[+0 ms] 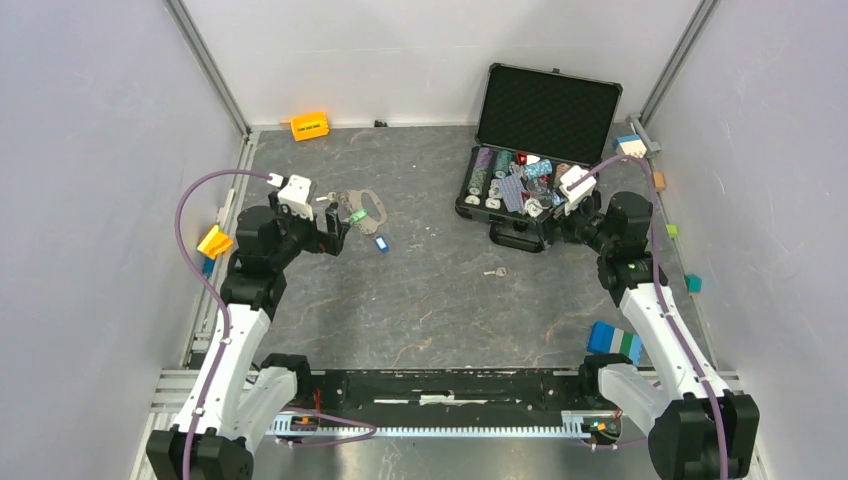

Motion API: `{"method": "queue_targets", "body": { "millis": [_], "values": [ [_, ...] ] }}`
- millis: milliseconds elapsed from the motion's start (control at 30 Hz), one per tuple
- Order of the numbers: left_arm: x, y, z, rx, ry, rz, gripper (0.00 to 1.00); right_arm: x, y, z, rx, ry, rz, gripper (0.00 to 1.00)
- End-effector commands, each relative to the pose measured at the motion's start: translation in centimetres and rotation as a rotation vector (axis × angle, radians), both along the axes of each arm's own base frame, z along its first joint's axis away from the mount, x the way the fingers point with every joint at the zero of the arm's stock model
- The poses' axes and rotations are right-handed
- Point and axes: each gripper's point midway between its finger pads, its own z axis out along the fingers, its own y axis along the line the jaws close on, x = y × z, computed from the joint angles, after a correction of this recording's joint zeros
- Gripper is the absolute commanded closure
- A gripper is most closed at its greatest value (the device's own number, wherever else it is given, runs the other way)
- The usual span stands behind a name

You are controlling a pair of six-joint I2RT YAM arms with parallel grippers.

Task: Put the keys on the keyring

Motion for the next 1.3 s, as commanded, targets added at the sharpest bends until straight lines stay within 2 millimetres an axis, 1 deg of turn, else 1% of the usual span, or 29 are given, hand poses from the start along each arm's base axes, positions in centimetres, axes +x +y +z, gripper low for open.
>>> {"method": "queue_targets", "body": {
  "millis": [0, 200, 300, 433, 500, 567, 600, 633, 667, 733, 800, 900, 1033, 1067, 1200, 1233, 1267],
  "values": [
    [-0.1, -0.1, 1.5, -0.034, -0.014, 0.003, 0.0, 0.0, 0.1, 0.8, -0.006, -0.029, 0.019, 0.02],
    [0.3, 1.1, 1.9, -0.021, -0.026, 0.074, 0.0, -0.1, 0.2, 0.9, 0.001, -0.033, 0.025, 0.02],
    [0.3, 1.4, 2.0, 0.008, -0.025, 0.077, 0.0, 0.0, 0.0, 0.9, 0.001, -0.032, 0.019, 0.02],
    [-0.5, -0.4, 1.5, 0.057, 0.001, -0.086, 0.0, -0.1, 0.0, 0.8, 0.008, -0.027, 0.033, 0.02],
    [-0.3, -0.8, 1.0, 0.066, 0.032, -0.114, 0.0, -0.3, 0.3, 0.5, 0.009, -0.021, 0.055, 0.02],
    [0.3, -0.7, 0.3, 0.082, 0.079, -0.12, 0.0, -0.5, 0.6, 0.4, 0.001, -0.027, 0.085, 0.02],
    [0.7, -0.7, 0.3, 0.094, 0.096, -0.125, 0.0, -0.8, 0.7, -0.1, -0.008, -0.009, 0.103, 0.02],
    [1.1, -0.7, -0.4, 0.106, 0.132, -0.131, 0.0, -1.0, 0.8, -0.3, -0.013, -0.001, 0.116, 0.02],
    [1.7, -0.6, -0.5, 0.115, 0.147, -0.133, 0.0, -1.0, 1.0, -0.3, -0.019, 0.0, 0.13, 0.02],
    [3.2, -0.4, -1.7, 0.137, 0.198, -0.123, 0.0, -1.2, 1.1, -0.7, -0.029, 0.015, 0.148, 0.02],
    [4.5, -0.5, -2.4, 0.149, 0.227, -0.129, 0.0, -1.1, 1.1, -1.0, -0.038, 0.023, 0.156, 0.02],
    [6.3, -0.9, -4.4, 0.184, 0.29, -0.15, 0.05, -1.1, 1.1, -1.4, -0.054, 0.036, 0.165, 0.02],
    [8.3, -1.9, -7.8, 0.274, 0.385, -0.184, 0.1, -0.9, 1.0, -2.5, -0.071, 0.067, 0.17, 0.02],
    [8.9, -2.3, -8.2, 0.295, 0.398, -0.19, 0.11, -0.9, 1.0, -2.7, -0.073, 0.073, 0.171, 0.02],
    [10.6, -4.0, -11.2, 0.375, 0.488, -0.225, 0.2, -0.7, 0.8, -3.6, -0.084, 0.098, 0.168, 0.02],
    [11.0, -4.5, -11.6, 0.394, 0.501, -0.229, 0.21, -0.6, 0.8, -3.8, -0.088, 0.104, 0.167, 0.02],
    [11.3, -4.6, -12.3, 0.415, 0.528, -0.221, 0.24, -0.6, 0.7, -4.0, -0.092, 0.109, 0.164, 0.02]
  ]
}}
